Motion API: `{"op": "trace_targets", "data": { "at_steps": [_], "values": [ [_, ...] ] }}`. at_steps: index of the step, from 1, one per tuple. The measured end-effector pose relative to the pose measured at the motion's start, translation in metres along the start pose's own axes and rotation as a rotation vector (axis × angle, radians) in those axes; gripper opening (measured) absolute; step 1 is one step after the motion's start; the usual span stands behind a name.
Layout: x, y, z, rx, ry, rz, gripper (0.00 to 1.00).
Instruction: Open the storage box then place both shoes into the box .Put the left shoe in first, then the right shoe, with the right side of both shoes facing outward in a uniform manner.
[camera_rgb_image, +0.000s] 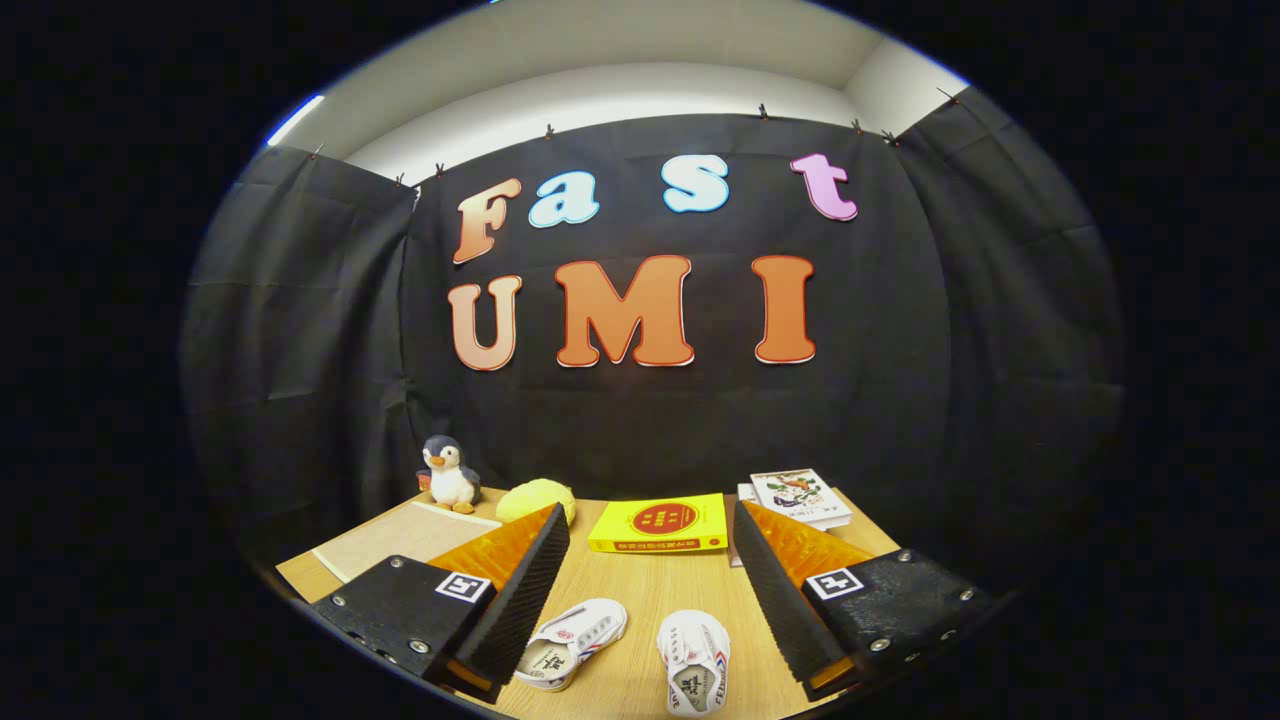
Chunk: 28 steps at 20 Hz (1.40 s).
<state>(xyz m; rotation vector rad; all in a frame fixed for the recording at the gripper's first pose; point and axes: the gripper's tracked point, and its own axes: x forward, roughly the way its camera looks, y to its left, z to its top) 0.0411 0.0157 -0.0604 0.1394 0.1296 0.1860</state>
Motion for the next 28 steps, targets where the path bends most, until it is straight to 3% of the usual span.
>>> {"op": "trace_targets", "data": {
  "at_steps": [11, 18, 21, 28],
  "values": [
    [0.049, 0.061, -0.111, 0.297, 0.298, 0.279, 0.99],
    [0.065, 0.125, -0.17, 0.538, 0.517, 0.523, 0.98],
    [0.071, 0.155, -0.183, 0.703, 0.616, 0.624, 0.98],
    [0.077, 0.202, -0.186, 0.939, 0.721, 0.785, 0.98]
  ]
}}
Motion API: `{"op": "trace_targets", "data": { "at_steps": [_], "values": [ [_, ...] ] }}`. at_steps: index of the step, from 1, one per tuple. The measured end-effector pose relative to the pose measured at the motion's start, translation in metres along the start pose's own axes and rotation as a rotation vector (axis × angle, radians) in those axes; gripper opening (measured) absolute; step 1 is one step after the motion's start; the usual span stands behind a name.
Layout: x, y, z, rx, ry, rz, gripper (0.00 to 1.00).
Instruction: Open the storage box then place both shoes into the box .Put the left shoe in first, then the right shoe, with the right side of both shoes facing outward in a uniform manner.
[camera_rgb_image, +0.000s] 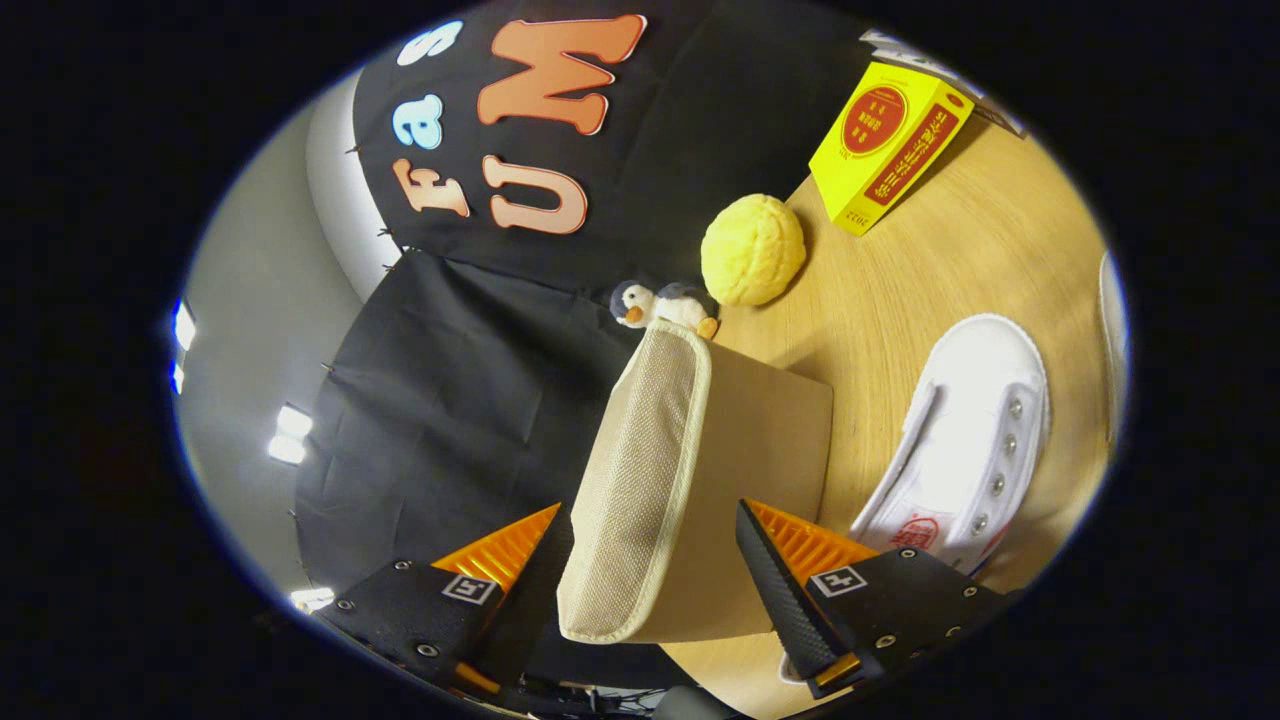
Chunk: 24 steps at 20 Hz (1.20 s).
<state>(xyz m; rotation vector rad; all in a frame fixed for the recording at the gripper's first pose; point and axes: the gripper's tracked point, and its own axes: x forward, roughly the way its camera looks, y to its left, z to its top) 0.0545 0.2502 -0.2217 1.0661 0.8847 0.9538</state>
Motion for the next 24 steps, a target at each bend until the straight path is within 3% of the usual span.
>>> {"op": "trace_targets", "data": {
  "at_steps": [8, 12, 14, 17, 20, 24],
  "values": [
    [0.012, 0.022, -0.012, 0.108, 0.054, 0.109, 0.97],
    [0.006, 0.042, 0.0, 0.074, 0.017, 0.119, 0.94],
    [0.001, 0.053, 0.007, 0.068, -0.008, 0.123, 0.76],
    [0.0, 0.073, 0.011, 0.011, -0.029, 0.113, 0.41],
    [-0.001, 0.103, 0.023, -0.029, -0.076, 0.109, 0.19],
    [0.01, 0.139, 0.032, -0.129, -0.099, 0.058, 0.09]
  ]
}}
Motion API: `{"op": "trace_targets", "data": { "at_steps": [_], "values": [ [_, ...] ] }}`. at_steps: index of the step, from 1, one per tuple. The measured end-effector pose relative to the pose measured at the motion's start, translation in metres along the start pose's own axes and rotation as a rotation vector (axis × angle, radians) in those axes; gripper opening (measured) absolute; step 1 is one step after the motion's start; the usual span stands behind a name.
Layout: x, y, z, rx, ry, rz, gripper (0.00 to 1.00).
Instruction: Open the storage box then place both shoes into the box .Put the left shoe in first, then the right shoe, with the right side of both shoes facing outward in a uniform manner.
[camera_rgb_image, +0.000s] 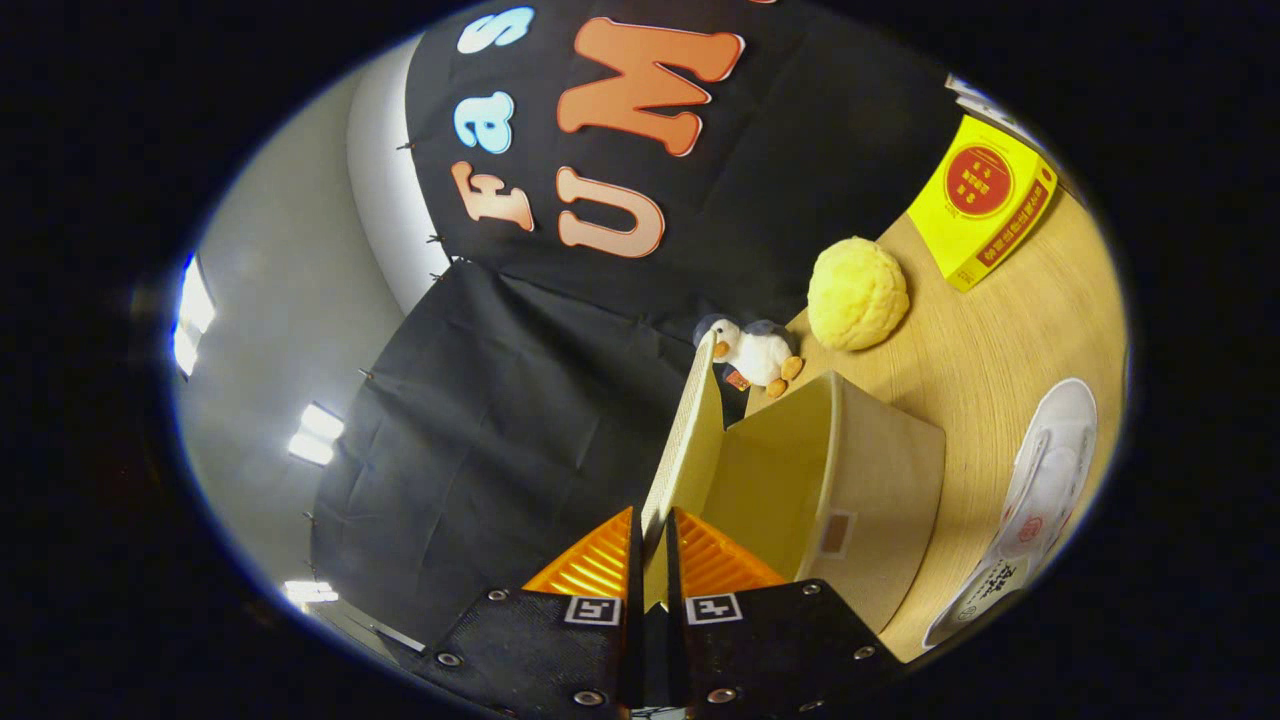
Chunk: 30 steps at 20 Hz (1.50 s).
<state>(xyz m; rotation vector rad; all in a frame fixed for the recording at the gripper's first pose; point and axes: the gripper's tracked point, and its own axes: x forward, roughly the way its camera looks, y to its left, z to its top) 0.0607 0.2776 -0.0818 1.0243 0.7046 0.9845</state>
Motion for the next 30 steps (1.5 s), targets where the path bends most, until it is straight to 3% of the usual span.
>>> {"op": "trace_targets", "data": {
  "at_steps": [12, 16, 18, 19, 20, 22, 23, 30],
  "values": [
    [0.12, 0.111, -0.021, -0.175, 0.029, -0.051, 0.11],
    [0.155, 0.118, -0.04, -0.297, 0.052, -0.113, 0.2],
    [0.165, 0.115, -0.046, -0.365, 0.057, -0.163, 0.34],
    [0.169, 0.116, -0.046, -0.389, 0.06, -0.174, 0.53],
    [0.176, 0.114, -0.052, -0.41, 0.07, -0.197, 0.58],
    [0.184, 0.107, -0.059, -0.458, 0.083, -0.248, 0.78],
    [0.186, 0.103, -0.058, -0.482, 0.077, -0.275, 0.98],
    [0.152, 0.075, -0.022, -0.609, -0.03, -0.432, 0.98]
  ]
}}
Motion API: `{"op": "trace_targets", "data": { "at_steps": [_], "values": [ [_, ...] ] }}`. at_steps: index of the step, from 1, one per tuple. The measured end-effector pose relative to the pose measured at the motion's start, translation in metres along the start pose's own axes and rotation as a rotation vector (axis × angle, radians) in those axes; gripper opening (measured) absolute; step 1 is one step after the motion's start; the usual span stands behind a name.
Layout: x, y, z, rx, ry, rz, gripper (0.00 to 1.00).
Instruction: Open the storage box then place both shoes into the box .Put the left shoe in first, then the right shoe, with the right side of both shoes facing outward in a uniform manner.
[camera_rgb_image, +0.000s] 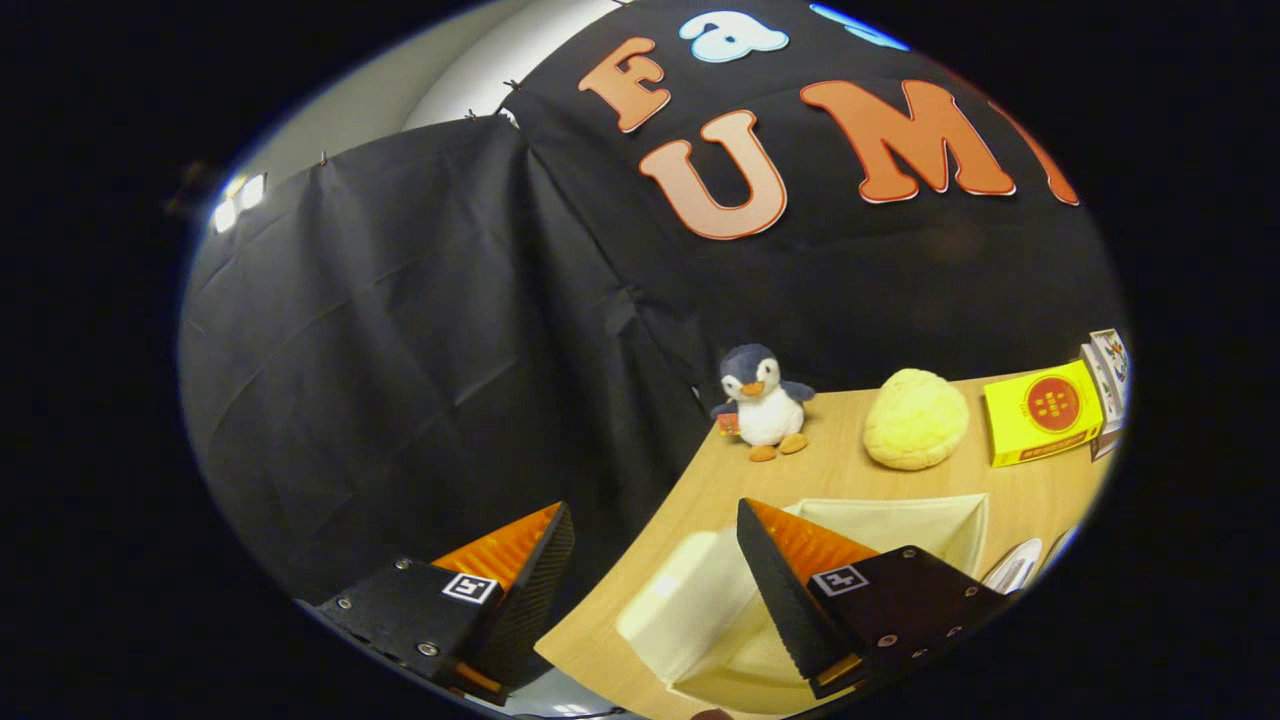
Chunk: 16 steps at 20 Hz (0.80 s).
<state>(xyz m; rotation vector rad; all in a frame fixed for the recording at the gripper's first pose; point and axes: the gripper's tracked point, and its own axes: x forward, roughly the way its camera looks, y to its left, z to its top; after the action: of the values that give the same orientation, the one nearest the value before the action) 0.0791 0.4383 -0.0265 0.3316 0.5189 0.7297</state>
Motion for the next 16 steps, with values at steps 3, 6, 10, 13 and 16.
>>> {"op": "trace_targets", "data": {
  "at_steps": [3, 6, 10, 13, 16],
  "values": [
    [-0.029, -0.051, 0.003, -0.048, -0.027, -0.117, 0.98],
    [-0.061, -0.107, -0.004, -0.057, -0.034, -0.242, 0.98],
    [-0.103, -0.171, -0.021, -0.037, -0.024, -0.385, 0.98],
    [-0.131, -0.214, -0.042, -0.02, -0.004, -0.478, 0.98],
    [-0.154, -0.251, -0.071, -0.007, 0.031, -0.563, 0.98]
  ]
}}
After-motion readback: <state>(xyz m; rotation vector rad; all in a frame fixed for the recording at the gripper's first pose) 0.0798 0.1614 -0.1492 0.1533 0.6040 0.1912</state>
